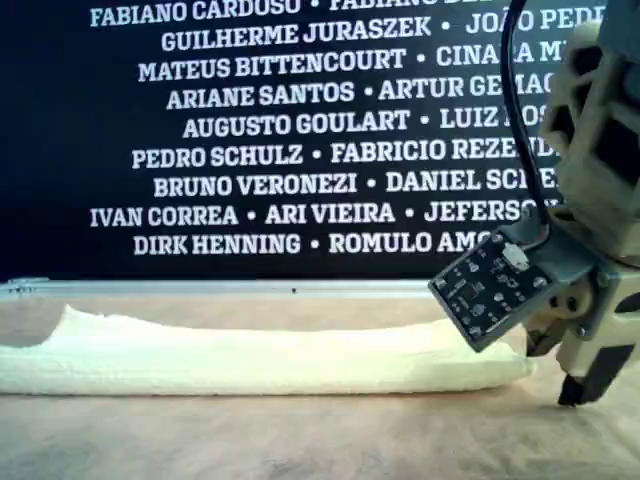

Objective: Fold a cloth

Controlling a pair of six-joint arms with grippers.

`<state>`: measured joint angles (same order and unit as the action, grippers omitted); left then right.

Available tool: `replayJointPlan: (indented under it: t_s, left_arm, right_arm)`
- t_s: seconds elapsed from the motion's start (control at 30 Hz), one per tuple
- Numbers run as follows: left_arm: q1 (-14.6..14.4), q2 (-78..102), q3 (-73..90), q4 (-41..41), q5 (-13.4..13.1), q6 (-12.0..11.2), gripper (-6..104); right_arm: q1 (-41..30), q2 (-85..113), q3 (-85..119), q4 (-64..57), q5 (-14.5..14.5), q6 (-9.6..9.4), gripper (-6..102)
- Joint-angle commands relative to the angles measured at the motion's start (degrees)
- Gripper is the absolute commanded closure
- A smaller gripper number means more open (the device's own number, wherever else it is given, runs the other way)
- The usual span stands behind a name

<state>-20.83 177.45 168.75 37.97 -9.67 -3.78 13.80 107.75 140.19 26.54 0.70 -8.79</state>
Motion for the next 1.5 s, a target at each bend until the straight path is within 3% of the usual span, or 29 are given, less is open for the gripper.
replayJointPlan:
  t_s: [0.0,0.2,0.5,0.73,0.93,1.07,1.33,1.4,1.47]
  left_arm:
    - [1.1,1.0,-2.3,-1.3,-0.4,0.3,20]
    - [0.3,1.0,-2.3,-1.3,0.5,0.3,20]
    - [0.3,1.0,-2.3,-1.3,0.4,0.3,20]
    - [0.3,1.0,-2.2,-1.3,0.2,0.3,20]
    - [0.3,1.0,-2.1,-1.3,0.2,0.3,20]
    - [0.3,1.0,-1.4,-1.3,-0.1,0.3,20]
    - [0.7,1.0,-1.2,-1.3,-0.3,0.3,20]
    - [0.7,1.0,-1.2,-1.3,-0.3,0.3,20]
    - [0.4,1.0,-1.2,-1.3,-0.3,0.3,20]
  right_arm:
    - [0.4,0.0,-5.2,0.2,-1.1,-0.35,26]
    - [0.4,-1.0,-6.6,0.0,-2.9,-0.35,26]
    - [0.4,-9.4,-11.3,-0.2,-3.2,-0.35,26]
    - [3.0,-14.5,-15.7,-0.1,-9.0,-0.35,26]
    - [3.5,-16.3,-18.4,-0.1,-8.0,-0.70,29]
    - [3.3,-19.1,-20.3,-0.1,-8.0,-0.62,43]
    - [3.7,-17.4,-20.8,-0.2,-9.0,-0.35,92]
    - [3.5,-17.4,-20.7,-0.2,-9.0,-0.35,99]
    - [3.3,-17.4,-20.6,-0.1,-9.0,-0.35,98]
